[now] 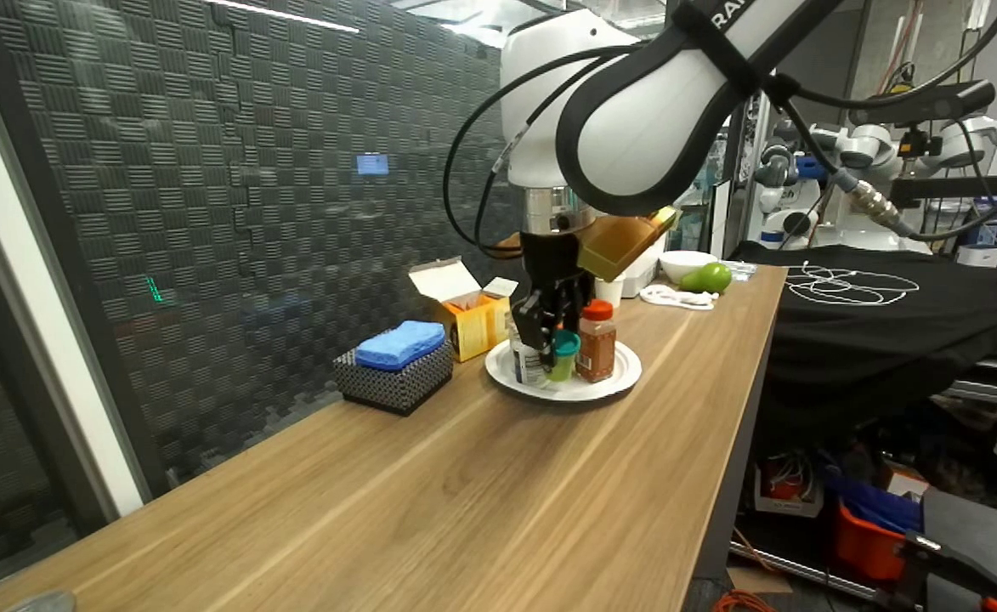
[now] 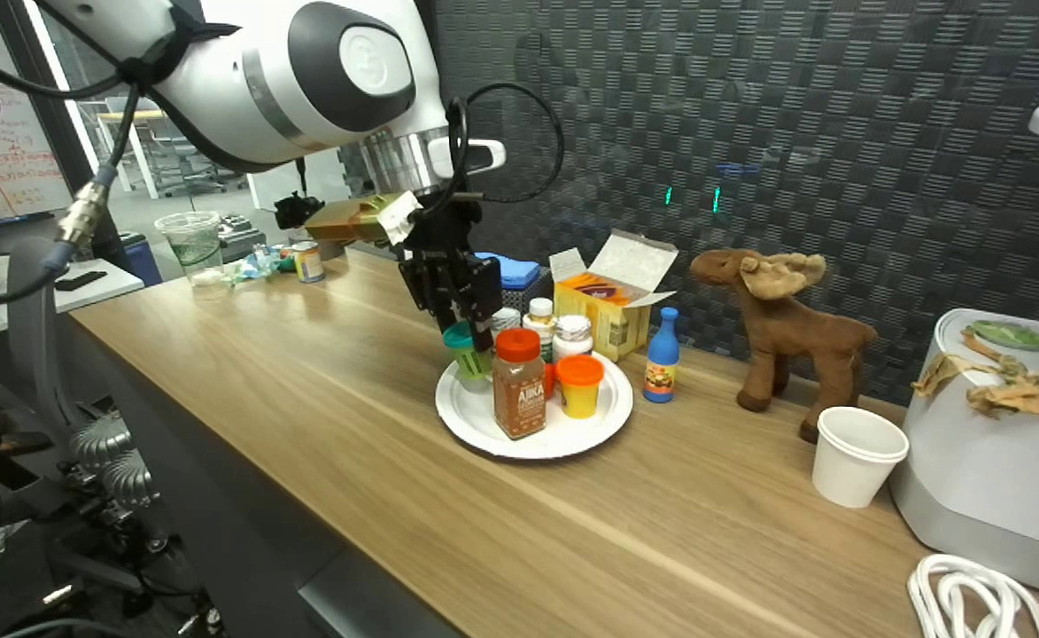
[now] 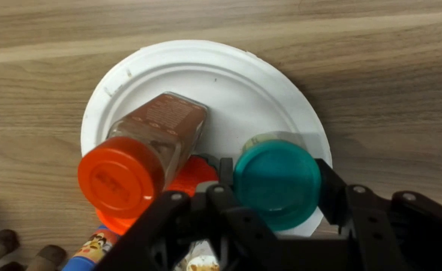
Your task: Put the bottles and orange plushie that are around the white plate on the white plate
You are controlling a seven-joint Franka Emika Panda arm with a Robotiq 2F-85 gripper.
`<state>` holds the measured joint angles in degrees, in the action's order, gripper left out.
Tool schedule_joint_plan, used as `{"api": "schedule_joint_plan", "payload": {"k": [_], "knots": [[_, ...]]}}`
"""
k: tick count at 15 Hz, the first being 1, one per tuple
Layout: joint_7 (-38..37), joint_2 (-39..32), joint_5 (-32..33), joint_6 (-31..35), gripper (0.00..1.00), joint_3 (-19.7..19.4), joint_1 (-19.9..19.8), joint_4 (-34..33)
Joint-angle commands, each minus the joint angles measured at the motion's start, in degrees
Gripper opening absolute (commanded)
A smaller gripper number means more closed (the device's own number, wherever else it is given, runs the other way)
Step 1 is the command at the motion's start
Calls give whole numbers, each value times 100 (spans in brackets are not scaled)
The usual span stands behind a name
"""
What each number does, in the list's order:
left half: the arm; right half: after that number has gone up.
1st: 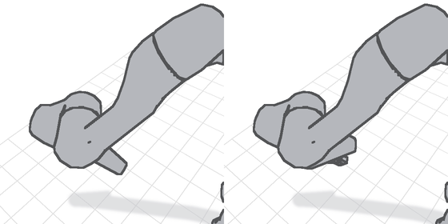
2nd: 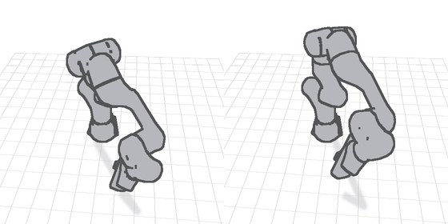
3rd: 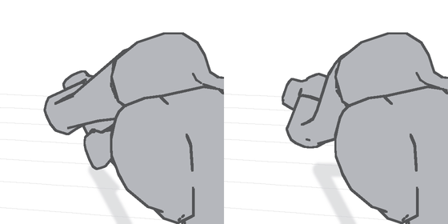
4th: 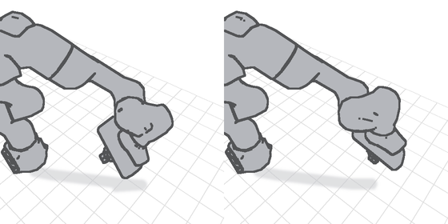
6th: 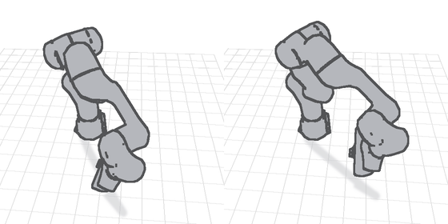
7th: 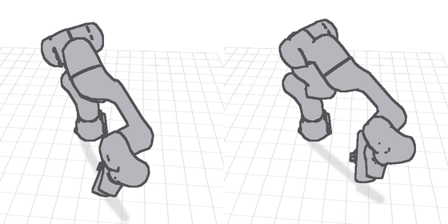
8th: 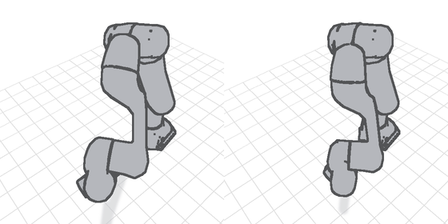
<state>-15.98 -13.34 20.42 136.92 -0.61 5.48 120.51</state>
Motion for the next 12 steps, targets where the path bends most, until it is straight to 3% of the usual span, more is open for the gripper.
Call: {"api": "schedule_joint_plan", "payload": {"k": [1,12], "knots": [[526,137,-79,133,28,35,-54,35],[2345,320,-498,512,28,145,-295,524]]}}
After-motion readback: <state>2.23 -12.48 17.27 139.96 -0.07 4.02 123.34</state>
